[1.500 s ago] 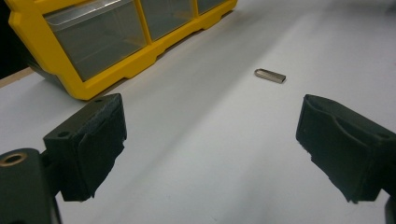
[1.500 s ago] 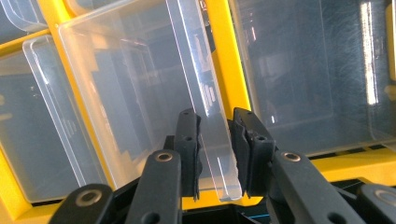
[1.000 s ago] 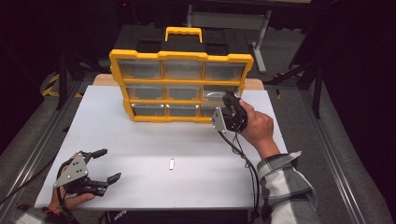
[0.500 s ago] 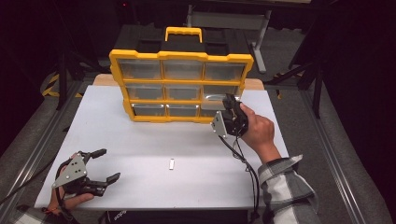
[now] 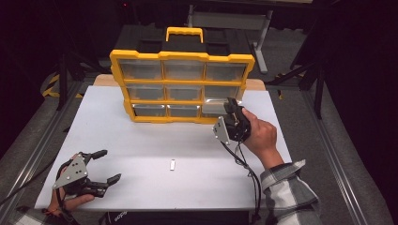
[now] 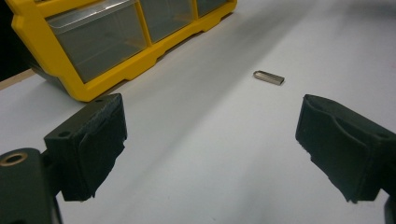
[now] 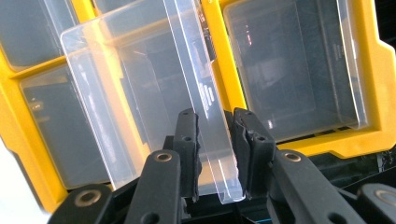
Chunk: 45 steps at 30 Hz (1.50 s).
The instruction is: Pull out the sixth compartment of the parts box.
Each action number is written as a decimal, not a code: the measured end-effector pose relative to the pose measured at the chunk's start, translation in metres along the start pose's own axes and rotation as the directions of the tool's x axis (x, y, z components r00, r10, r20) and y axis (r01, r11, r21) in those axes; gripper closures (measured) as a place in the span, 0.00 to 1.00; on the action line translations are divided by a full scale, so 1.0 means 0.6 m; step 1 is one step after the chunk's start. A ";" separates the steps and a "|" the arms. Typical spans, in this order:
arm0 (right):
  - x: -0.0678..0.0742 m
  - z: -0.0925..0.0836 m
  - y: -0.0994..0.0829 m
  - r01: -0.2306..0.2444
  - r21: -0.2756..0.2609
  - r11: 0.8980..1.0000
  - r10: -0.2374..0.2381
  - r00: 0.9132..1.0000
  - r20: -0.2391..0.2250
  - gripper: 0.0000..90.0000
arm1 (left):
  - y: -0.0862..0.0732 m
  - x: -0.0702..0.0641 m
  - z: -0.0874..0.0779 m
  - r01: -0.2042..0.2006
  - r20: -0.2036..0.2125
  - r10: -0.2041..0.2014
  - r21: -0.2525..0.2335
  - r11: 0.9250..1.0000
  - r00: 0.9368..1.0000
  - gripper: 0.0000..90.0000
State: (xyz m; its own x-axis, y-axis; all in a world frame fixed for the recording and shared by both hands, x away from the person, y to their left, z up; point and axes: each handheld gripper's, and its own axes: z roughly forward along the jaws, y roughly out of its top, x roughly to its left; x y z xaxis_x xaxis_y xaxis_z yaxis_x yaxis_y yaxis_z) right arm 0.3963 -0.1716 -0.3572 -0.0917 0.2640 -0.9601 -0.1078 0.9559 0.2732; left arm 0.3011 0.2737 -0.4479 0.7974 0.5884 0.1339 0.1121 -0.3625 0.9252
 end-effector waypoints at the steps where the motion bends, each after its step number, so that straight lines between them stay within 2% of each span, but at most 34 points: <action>1: 0.001 -0.003 -0.001 -0.004 -0.004 1.000 0.004 1.000 0.002 0.80 | 0.000 0.000 0.000 -0.001 0.001 0.001 0.000 1.000 1.000 0.11; 14: 0.004 -0.023 -0.003 0.004 -0.019 1.000 -0.004 1.000 0.001 0.80 | 0.000 0.000 0.001 0.003 0.005 -0.003 0.002 1.000 1.000 0.11; 27: 0.003 -0.028 -0.009 -0.008 -0.029 1.000 0.008 1.000 -0.002 0.80 | 0.000 -0.001 -0.001 0.002 0.000 -0.002 -0.005 1.000 1.000 0.11; 30: 0.003 -0.029 -0.010 -0.022 -0.030 0.999 0.021 1.000 -0.003 0.79 | 0.000 -0.001 -0.001 -0.001 -0.002 0.001 -0.004 1.000 1.000 0.11; 35: 0.000 -0.031 -0.016 -0.083 -0.044 0.996 0.082 0.996 -0.016 0.76 | 0.000 0.000 -0.002 0.002 -0.006 -0.002 0.001 1.000 1.000 0.11; 42: -0.003 -0.037 -0.017 -0.096 -0.050 0.994 0.095 0.995 -0.016 0.72 | 0.001 0.000 -0.002 0.003 -0.008 -0.003 -0.001 1.000 1.000 0.11; 43: -0.004 -0.039 -0.018 -0.120 -0.055 0.991 0.119 0.993 -0.018 0.70 | 0.000 0.001 -0.001 0.007 -0.007 -0.007 0.003 1.000 1.000 0.11; 45: -0.004 -0.039 -0.019 -0.138 -0.056 0.989 0.136 0.990 -0.026 0.69 | 0.000 0.001 -0.001 0.008 -0.007 -0.008 0.005 1.000 1.000 0.10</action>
State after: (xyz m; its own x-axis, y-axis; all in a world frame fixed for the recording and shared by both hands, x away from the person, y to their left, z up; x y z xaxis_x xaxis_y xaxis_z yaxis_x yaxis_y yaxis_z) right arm 0.3745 -0.1862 -0.3567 -0.1316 0.3883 -0.9121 -0.1492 0.9018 0.4055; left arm 0.3013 0.2746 -0.4476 0.7926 0.5960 0.1290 0.1214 -0.3615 0.9244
